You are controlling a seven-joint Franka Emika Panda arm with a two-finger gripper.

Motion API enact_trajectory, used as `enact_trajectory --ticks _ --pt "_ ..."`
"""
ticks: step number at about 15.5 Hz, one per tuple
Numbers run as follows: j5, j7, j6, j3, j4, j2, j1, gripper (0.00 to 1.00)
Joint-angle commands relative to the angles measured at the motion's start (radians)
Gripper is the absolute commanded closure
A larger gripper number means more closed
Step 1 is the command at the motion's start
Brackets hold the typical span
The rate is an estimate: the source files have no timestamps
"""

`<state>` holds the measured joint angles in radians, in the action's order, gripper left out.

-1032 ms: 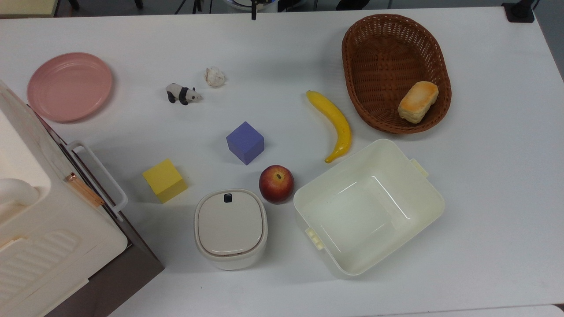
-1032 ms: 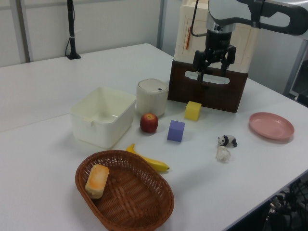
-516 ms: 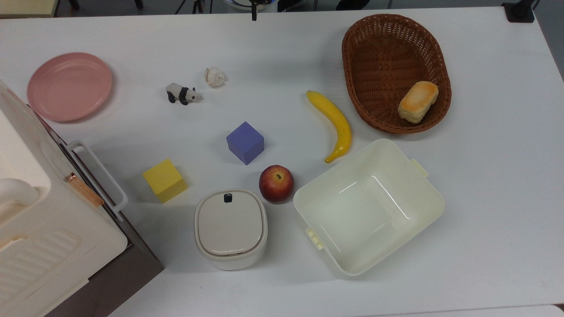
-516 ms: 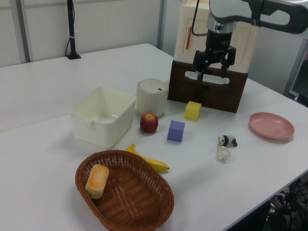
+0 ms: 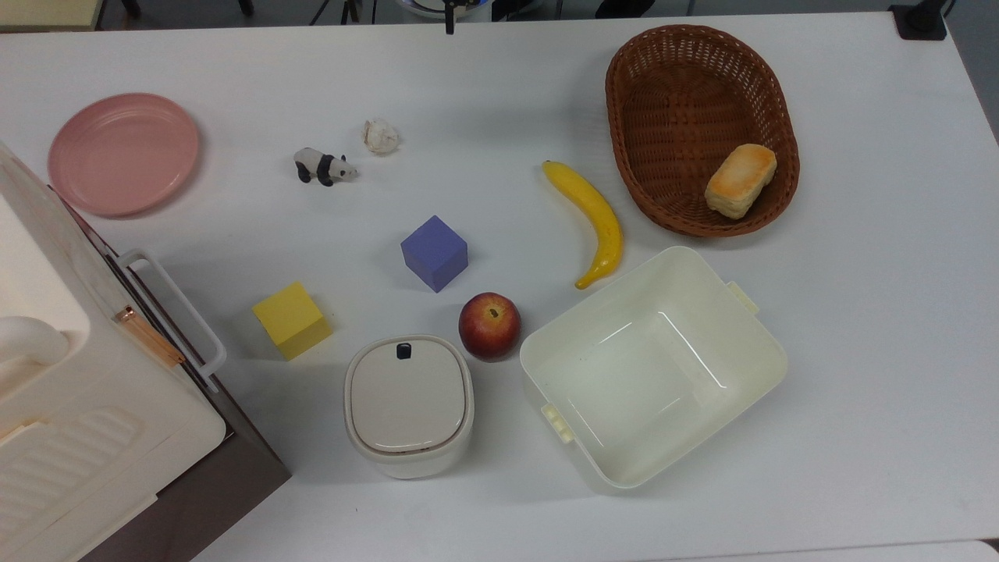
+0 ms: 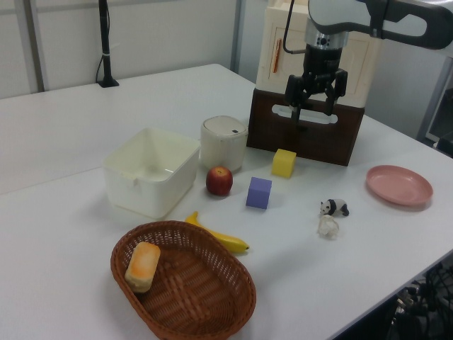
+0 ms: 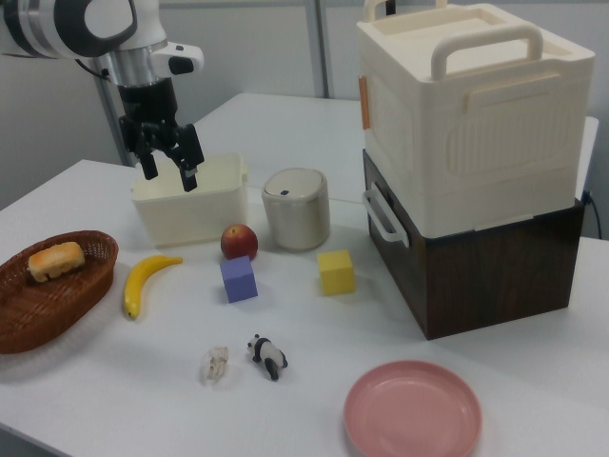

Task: Put the bread in the basket

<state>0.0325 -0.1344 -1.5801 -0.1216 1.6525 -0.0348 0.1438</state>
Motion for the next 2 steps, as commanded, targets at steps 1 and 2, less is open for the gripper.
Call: enact_trajectory --ticks 1,2 --pt "-0.031 0.038 0.038 -0.027 -0.019 -0.002 0.025 0.0" --pt "-0.031 0.039 0.038 -0.027 -0.019 -0.002 0.023 0.0"
